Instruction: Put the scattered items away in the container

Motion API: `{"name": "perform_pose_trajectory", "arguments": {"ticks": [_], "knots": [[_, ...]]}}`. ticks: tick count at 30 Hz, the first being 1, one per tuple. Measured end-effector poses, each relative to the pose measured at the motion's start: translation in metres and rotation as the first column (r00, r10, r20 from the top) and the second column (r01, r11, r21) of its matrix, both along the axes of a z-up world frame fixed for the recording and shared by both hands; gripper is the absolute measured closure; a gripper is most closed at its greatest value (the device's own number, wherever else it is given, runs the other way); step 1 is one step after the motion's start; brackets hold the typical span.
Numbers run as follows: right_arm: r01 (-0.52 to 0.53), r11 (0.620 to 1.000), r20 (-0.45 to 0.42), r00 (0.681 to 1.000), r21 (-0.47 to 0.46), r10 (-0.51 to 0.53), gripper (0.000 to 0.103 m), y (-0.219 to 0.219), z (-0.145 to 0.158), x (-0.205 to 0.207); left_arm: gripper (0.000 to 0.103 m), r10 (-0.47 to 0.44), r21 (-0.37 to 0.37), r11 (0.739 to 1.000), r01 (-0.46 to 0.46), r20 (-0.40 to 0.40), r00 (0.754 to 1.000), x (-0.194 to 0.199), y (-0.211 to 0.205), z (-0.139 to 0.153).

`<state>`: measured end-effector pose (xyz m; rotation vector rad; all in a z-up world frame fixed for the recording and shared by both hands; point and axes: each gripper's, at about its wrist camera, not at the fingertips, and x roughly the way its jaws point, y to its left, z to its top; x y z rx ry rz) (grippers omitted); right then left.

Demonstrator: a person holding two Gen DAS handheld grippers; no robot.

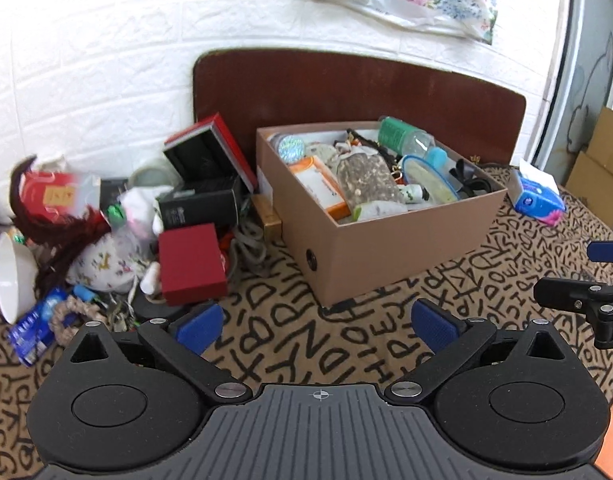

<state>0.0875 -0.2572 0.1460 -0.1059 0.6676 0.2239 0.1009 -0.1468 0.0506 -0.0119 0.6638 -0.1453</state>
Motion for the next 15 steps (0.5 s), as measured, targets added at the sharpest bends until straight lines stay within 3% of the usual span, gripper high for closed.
{"name": "perform_pose_trajectory", "arguments": {"ticks": [4, 11, 15], "knots": [[-0.021, 1.000, 0.008, 1.000, -0.008, 0.021, 0.001, 0.001, 0.001, -0.011, 0.000, 0.000, 0.027, 1.000, -0.002, 0.055, 0.999, -0.010, -0.007, 0.009], [-0.034, 0.999, -0.003, 0.999, -0.027, 0.034, 0.001, 0.005, -0.003, -0.015, 0.000, -0.051, -0.020, 0.998, 0.052, 0.048, 0.998, -0.014, -0.013, 0.011], [-0.031, 0.999, -0.006, 0.999, -0.016, 0.031, 0.001, 0.005, -0.002, -0.016, 0.000, -0.059, 0.004, 0.998, 0.059, 0.067, 0.996, -0.017, -0.018, 0.013]]}}
